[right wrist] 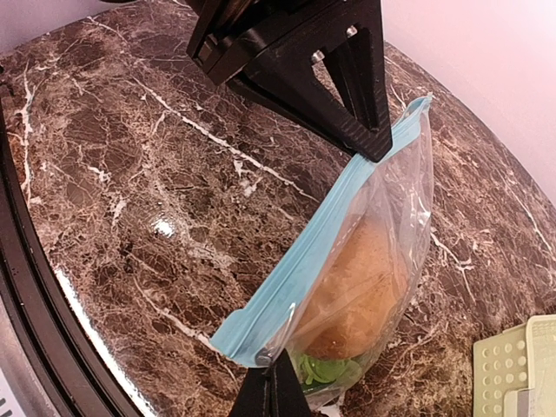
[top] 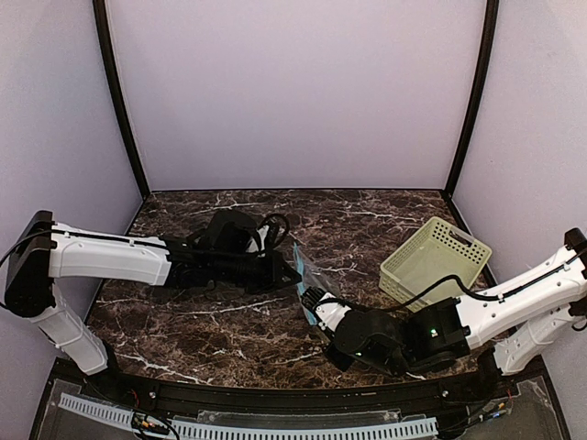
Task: Place the food in the zip-top bag and seal the zipper
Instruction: Zip the zipper of the food storage bag.
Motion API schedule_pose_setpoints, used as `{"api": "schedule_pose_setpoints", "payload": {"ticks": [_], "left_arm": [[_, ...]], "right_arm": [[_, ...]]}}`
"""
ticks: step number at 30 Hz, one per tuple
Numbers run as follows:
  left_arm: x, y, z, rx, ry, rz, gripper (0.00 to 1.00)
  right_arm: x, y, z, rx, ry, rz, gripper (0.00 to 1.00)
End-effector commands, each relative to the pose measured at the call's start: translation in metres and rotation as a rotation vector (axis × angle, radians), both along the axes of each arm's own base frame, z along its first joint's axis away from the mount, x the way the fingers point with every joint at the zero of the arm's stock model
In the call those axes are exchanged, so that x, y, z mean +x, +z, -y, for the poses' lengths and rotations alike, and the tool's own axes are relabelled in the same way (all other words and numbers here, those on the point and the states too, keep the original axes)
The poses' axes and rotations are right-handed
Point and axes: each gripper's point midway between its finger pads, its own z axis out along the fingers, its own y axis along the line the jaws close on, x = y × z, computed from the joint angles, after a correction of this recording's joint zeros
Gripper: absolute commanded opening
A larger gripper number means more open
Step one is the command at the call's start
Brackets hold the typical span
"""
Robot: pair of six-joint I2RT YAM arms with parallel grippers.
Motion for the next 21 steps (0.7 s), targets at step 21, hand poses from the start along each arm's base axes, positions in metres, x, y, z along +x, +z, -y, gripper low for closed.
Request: {"api": "schedule_pose_setpoints", "payload": {"ticks": [21], "left_arm": [[0.042,-0.002,-0.040,0.057,0.104,0.042,0.01]], "right_arm": [[-0.021,0.000,-0.010,0.023,0.057,-0.040,0.00]]}}
